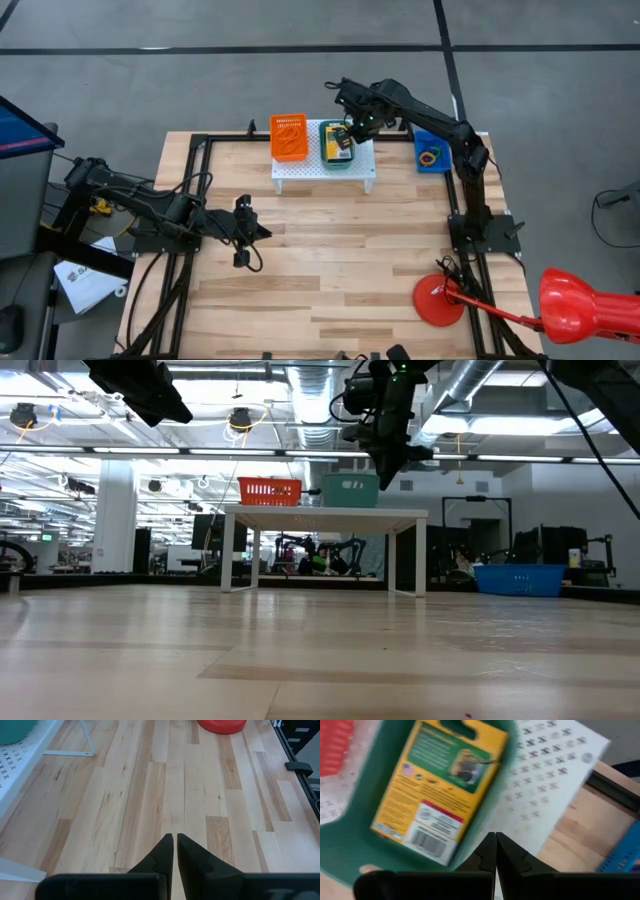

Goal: Pick & Place Office Desk Supplies
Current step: Put the green bin on the shelf

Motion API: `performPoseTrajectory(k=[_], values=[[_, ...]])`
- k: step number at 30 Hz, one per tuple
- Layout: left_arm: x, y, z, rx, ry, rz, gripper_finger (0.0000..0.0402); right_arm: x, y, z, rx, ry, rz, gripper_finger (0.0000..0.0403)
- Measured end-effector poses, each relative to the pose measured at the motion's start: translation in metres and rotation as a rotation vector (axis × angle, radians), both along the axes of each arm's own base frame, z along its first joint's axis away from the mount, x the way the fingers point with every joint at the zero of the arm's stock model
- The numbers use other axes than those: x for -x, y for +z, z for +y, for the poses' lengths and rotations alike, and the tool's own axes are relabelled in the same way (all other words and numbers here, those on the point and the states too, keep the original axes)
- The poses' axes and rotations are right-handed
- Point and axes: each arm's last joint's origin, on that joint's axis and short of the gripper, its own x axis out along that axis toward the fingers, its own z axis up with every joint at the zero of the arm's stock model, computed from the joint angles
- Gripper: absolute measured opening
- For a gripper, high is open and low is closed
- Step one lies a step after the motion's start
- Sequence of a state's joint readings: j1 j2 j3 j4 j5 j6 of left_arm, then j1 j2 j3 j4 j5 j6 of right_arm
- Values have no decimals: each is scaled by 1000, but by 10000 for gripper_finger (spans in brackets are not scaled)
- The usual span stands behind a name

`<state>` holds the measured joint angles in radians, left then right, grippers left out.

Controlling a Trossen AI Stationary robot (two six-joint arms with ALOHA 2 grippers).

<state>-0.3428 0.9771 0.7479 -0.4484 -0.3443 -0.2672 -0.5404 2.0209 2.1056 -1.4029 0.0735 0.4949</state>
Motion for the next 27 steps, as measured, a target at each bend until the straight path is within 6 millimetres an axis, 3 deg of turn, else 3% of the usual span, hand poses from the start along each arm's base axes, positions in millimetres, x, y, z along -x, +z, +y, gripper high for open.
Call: performPoseTrajectory(k=[10,27], values=[[1,0,-1,-3,-2,2,17,-26,-36,-3,-53,62,22,0],[1,0,-1,-3,-3,3,17,-27,-29,-12,35,82,-14,0]])
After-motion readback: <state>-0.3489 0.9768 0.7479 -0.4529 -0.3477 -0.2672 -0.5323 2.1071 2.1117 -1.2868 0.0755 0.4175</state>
